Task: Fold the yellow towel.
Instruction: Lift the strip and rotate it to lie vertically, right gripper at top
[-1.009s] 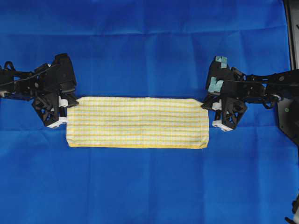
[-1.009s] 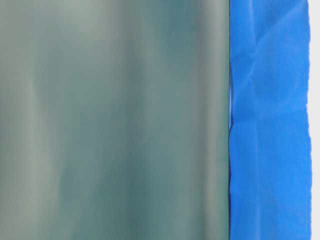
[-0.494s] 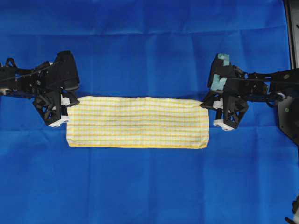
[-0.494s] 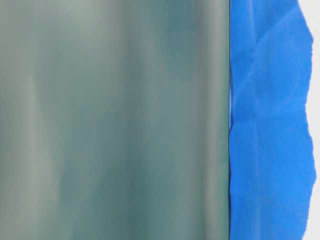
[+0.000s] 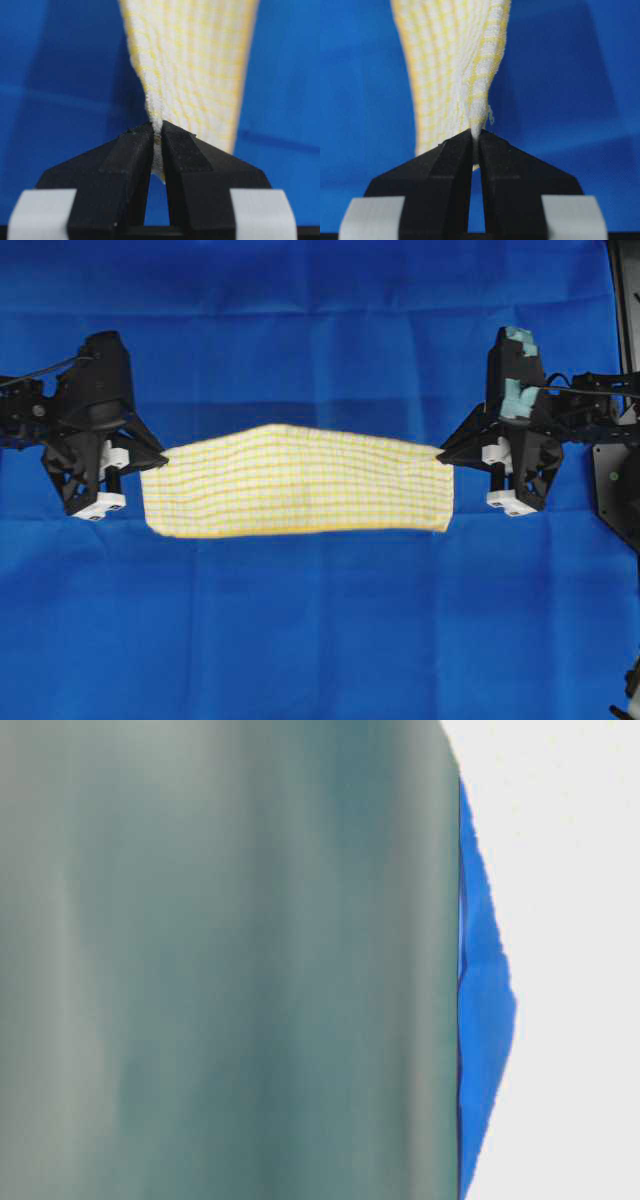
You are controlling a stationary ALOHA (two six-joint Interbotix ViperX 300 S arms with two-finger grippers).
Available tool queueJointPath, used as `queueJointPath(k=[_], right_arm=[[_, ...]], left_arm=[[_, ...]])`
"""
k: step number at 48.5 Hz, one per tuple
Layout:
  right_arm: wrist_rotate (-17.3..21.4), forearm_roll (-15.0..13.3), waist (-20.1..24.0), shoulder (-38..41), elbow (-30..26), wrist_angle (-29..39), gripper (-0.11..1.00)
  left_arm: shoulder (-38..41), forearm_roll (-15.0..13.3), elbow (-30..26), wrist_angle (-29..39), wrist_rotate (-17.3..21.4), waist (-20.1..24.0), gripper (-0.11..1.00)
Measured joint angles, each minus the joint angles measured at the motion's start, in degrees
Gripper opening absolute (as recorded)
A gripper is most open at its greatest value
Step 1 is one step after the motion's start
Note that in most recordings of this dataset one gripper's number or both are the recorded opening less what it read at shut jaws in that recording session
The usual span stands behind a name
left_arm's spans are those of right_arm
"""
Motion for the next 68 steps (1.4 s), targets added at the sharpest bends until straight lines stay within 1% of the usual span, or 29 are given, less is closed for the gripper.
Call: queueJointPath(k=[8, 14, 21, 28, 32, 37, 44, 60, 68], right_arm=[[0.00, -1.41, -0.18, 0.09, -0.44, -0.09, 0.02], [0.00, -2.20, -2.02, 2.37, -1.32, -2.29, 0.02], [0.00, -3.25, -7.12, 5.89, -2.90, -5.80, 0.02], [0.09, -4.31, -12.13, 9.58, -5.19, -7.73, 0.02], [0.00, -4.75, -14.77, 11.95, -7.03, -8.53, 0.02], [0.09, -5.10, -17.23, 13.97, -8.96, -9.76, 0.02], [0.09, -5.45, -19.86, 16.00, -11.16, -11.25, 0.02], [0.00, -5.80, -23.82, 18.37, -13.89, -13.62, 0.02], [-0.09, -5.80, -25.14, 19.16, -14.59, -13.71, 0.02]], left_arm=[[-1.23, 0.00, 0.00, -0.09, -1.32, -0.53, 0.05], [-0.97, 0.00, 0.00, -1.58, -3.16, -1.85, 0.05], [0.70, 0.00, -0.44, -7.21, -4.75, -5.54, 0.05], [3.96, 0.00, -2.02, -12.66, -4.92, -9.67, 0.05], [6.50, 0.00, -3.69, -14.59, -4.92, -11.34, 0.05], [10.11, 0.00, -6.68, -15.91, -4.83, -12.74, 0.05], [16.70, 0.00, -12.92, -16.88, -4.39, -13.97, 0.05], [30.15, 0.09, -28.83, -16.88, -4.04, -14.15, 0.05], [34.28, 0.09, -34.80, -16.79, -3.34, -13.97, 0.05]])
